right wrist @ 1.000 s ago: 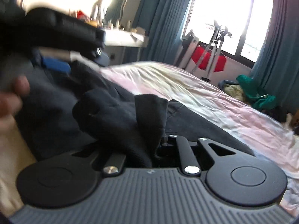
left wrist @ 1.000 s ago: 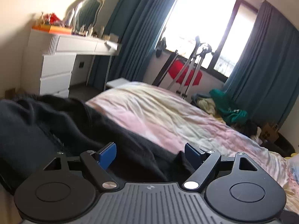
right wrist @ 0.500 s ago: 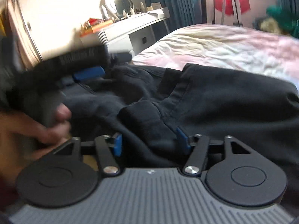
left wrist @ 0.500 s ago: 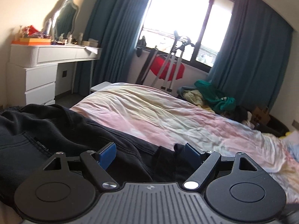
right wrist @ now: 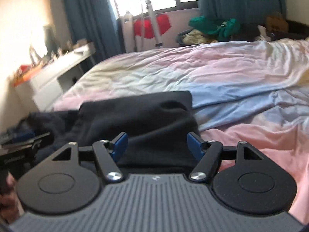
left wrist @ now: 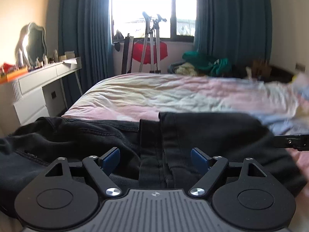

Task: Fold clothes
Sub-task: 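Lower the folded sweatpants onto the bed and open both grippers, then grasp the ribbed waistband with the left gripper and lift it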

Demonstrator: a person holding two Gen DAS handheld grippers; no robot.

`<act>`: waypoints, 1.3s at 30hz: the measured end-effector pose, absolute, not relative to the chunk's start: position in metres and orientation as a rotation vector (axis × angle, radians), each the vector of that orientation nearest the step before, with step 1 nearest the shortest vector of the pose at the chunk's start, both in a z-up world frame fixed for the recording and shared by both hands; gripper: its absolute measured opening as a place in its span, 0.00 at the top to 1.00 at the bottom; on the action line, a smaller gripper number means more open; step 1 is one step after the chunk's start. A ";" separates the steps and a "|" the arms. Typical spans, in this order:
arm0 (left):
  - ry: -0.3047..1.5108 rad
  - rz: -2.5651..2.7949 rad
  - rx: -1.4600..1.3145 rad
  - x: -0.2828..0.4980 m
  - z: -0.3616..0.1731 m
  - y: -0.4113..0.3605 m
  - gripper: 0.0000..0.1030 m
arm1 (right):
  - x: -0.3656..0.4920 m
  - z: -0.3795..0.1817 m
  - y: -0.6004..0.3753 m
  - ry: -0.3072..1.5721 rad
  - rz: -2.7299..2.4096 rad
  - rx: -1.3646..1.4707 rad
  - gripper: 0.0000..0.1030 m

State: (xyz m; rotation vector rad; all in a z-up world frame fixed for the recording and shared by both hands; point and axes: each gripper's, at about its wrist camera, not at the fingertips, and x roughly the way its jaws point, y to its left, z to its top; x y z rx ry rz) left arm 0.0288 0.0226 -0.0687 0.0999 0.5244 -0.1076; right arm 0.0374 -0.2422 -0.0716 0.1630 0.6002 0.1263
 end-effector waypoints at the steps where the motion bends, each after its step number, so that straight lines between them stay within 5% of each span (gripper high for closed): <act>1: 0.543 -0.101 0.108 0.031 -0.073 0.022 0.20 | 0.039 -0.076 -0.240 0.625 0.118 0.137 0.33; 12: 0.585 -0.067 -0.005 0.040 -0.082 0.045 0.10 | 0.053 -0.102 -0.240 0.709 0.078 0.142 0.31; 18: 0.587 0.058 -0.204 0.009 -0.043 0.101 0.00 | 0.048 -0.098 -0.241 0.703 0.063 0.116 0.33; 25: 0.548 0.279 -0.316 -0.036 -0.006 0.185 0.00 | 0.042 -0.091 -0.249 0.710 0.030 0.135 0.33; 34: 0.706 0.262 -1.128 -0.036 -0.078 0.315 0.03 | 0.038 -0.085 -0.248 0.713 0.047 0.179 0.32; 39: 0.633 0.334 -1.193 -0.028 -0.099 0.346 0.09 | 0.043 -0.084 -0.233 0.705 0.084 0.147 0.30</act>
